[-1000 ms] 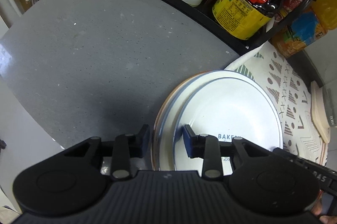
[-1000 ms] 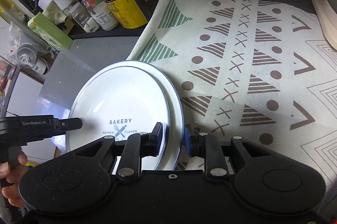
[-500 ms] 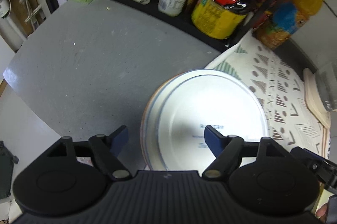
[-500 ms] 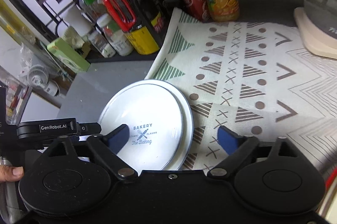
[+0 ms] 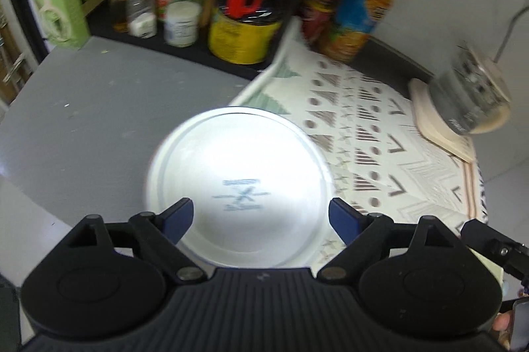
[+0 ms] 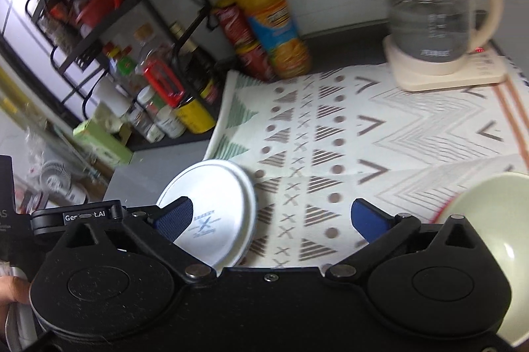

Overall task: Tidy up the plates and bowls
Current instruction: 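Open both grippers and pull them back from the plate stack, then move both grippers toward the pale green bowl nested in the red bowl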

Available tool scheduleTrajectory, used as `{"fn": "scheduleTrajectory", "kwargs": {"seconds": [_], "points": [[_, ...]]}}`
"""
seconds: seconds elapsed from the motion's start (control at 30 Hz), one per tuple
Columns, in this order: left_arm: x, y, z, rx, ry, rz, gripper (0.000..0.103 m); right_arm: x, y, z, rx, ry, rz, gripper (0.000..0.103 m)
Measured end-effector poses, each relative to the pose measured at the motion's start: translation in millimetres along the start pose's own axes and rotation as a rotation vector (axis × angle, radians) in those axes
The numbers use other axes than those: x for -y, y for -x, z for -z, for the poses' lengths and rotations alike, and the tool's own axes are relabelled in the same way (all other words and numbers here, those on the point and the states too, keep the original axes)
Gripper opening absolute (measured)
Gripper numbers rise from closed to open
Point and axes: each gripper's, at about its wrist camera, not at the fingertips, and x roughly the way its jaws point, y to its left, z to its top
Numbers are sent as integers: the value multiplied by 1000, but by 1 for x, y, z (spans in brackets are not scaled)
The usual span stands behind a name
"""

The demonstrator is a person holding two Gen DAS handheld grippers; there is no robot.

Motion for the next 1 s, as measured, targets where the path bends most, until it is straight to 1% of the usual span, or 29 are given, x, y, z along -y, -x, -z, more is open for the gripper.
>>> {"fn": "scheduleTrajectory", "kwargs": {"seconds": [0.07,0.2,0.27,0.6,0.77,0.9,1.0], "points": [[14,1,3,9,-24,15,88,9,8,3,16,-23,10,103],[39,-1,10,-15,-48,66,88,27,26,10,45,-59,36,103],[52,-2,12,-22,-66,77,88,37,35,13,55,-72,52,103],[126,-20,31,-76,-191,173,88,89,73,28,115,-164,142,103],[160,-28,40,-105,-260,228,88,112,89,35,147,-209,205,103],[181,-37,45,-146,-290,254,88,134,95,41,142,-269,234,103],[193,-46,50,-177,-312,263,87,147,97,47,139,-290,253,103]]}}
